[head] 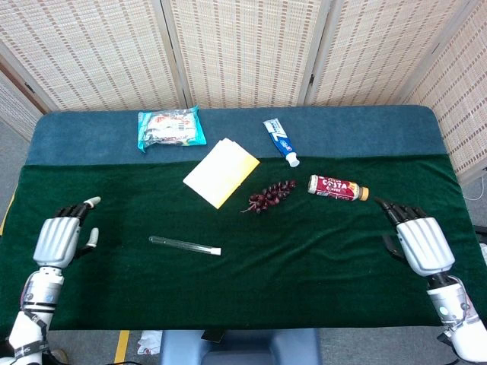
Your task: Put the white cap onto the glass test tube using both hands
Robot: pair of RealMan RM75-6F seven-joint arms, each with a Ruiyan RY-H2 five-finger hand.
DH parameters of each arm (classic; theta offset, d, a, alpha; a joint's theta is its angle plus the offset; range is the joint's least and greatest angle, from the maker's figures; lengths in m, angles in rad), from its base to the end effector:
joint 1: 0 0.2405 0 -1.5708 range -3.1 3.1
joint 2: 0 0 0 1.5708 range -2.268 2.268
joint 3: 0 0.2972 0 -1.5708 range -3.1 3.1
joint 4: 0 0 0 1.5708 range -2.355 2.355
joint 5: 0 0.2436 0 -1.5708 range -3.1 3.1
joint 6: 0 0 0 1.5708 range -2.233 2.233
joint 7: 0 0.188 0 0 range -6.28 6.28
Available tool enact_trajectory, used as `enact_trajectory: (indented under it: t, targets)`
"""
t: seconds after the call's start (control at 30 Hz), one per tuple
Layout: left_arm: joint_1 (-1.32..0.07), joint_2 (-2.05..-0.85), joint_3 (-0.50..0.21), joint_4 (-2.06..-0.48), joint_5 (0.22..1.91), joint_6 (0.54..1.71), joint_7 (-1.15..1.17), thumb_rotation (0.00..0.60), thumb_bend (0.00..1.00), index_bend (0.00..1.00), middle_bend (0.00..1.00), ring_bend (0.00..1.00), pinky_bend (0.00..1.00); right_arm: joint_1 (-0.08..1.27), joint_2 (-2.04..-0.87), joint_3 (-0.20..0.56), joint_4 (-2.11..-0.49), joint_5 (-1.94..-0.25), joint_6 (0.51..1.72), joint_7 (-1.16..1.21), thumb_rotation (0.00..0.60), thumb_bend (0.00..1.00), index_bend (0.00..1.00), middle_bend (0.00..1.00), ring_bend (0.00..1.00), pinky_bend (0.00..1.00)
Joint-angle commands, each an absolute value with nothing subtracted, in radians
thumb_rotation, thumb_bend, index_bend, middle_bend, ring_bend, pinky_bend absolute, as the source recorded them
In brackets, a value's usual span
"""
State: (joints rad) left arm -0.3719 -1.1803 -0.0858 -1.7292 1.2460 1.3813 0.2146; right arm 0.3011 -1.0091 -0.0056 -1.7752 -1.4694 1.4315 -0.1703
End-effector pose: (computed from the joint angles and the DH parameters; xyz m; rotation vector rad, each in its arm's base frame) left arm -0.2913 0.3270 0.1105 -1.4343 -0.8925 -0.9263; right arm -0.2932 -0.2834 0.1518 1.5820 -0.7528 0.8933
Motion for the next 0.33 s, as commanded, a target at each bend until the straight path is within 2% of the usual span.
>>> enact_trajectory:
  t: [0.03, 0.33]
  targets:
    - [-0.3, -1.151, -0.057, -1.712, 1.306, 1.465, 0.159, 0.6, 0.52, 0.21, 0.29, 0.25, 0.24, 0.241, -1.038, -0.024, -1.725, -1.485, 1.491, -0.149, 0.6, 0.53, 0.08, 0.14, 0.14, 0.18]
    - [-0.181, -1.167, 0.002, -1.692, 1.415, 1.595, 0.125, 0.6, 0.52, 0.23, 0.28, 0.25, 0.21, 0.141, -1.073, -0.039, -1.637, -1.498, 1.565, -0.035, 0.6, 0.53, 0.08, 0.13, 0.13, 0.16]
